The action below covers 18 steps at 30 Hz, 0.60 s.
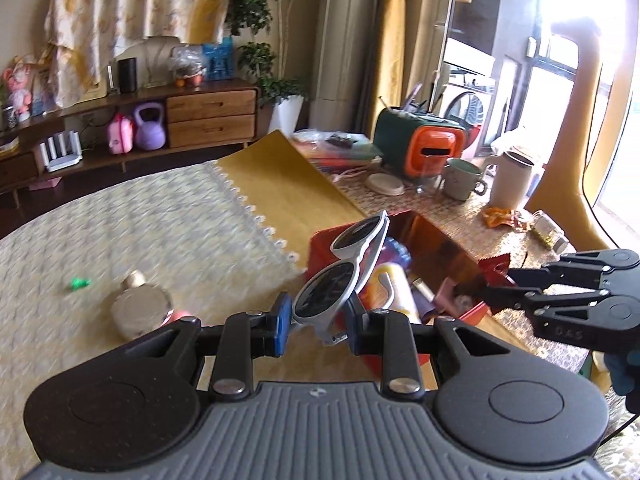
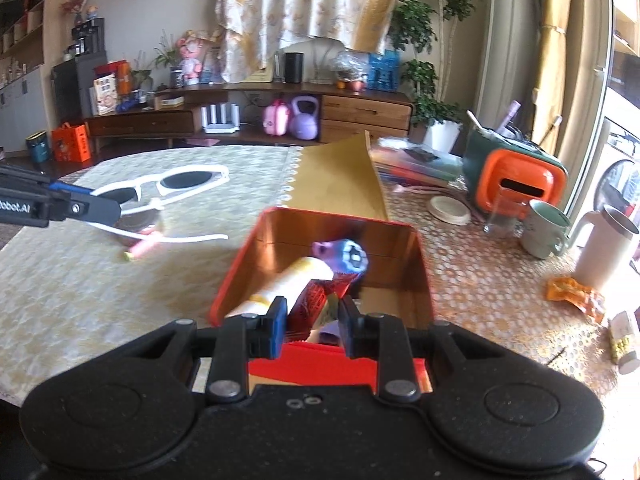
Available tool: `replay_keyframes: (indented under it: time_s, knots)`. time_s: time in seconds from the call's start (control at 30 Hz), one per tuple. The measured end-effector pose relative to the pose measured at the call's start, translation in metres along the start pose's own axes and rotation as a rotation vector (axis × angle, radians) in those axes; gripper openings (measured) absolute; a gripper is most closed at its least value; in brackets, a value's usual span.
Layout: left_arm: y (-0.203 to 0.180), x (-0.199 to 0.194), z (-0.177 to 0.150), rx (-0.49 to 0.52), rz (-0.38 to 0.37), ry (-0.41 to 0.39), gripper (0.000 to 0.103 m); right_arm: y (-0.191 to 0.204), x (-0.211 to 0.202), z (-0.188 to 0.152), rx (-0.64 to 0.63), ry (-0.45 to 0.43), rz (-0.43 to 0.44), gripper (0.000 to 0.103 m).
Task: Organize rigid objects
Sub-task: 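Carry the sunglasses with the left gripper and the candy with the right gripper over the box, then lower the sunglasses into the box and open the left gripper while the right gripper releases the candy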
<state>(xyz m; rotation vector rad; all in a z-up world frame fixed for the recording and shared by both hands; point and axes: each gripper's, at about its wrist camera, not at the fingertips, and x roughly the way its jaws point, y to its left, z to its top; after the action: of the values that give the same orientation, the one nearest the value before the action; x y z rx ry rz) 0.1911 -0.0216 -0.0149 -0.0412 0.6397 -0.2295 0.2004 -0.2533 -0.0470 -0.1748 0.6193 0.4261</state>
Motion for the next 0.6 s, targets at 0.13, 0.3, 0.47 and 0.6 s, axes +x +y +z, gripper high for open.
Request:
replay_keyframes:
  time_s: [0.13, 0.3, 0.47, 0.6]
  knots:
    - [-0.017, 0.014, 0.009, 0.023, -0.017, 0.005, 0.027, -0.016, 0.004, -0.003, 0.022, 0.009, -0.019, 0.026]
    - [-0.035, 0.034, 0.017, 0.042, -0.033, 0.017, 0.027, -0.029, 0.012, -0.005, 0.036, 0.023, -0.027, 0.026]
    - [-0.05, 0.059, 0.023, 0.046, -0.057, 0.043, 0.027, -0.036, 0.022, -0.007, 0.043, 0.04, -0.023, 0.026]
    - [-0.068, 0.079, 0.026, 0.065, -0.066, 0.06, 0.027, -0.04, 0.031, -0.006, 0.046, 0.057, -0.017, 0.026]
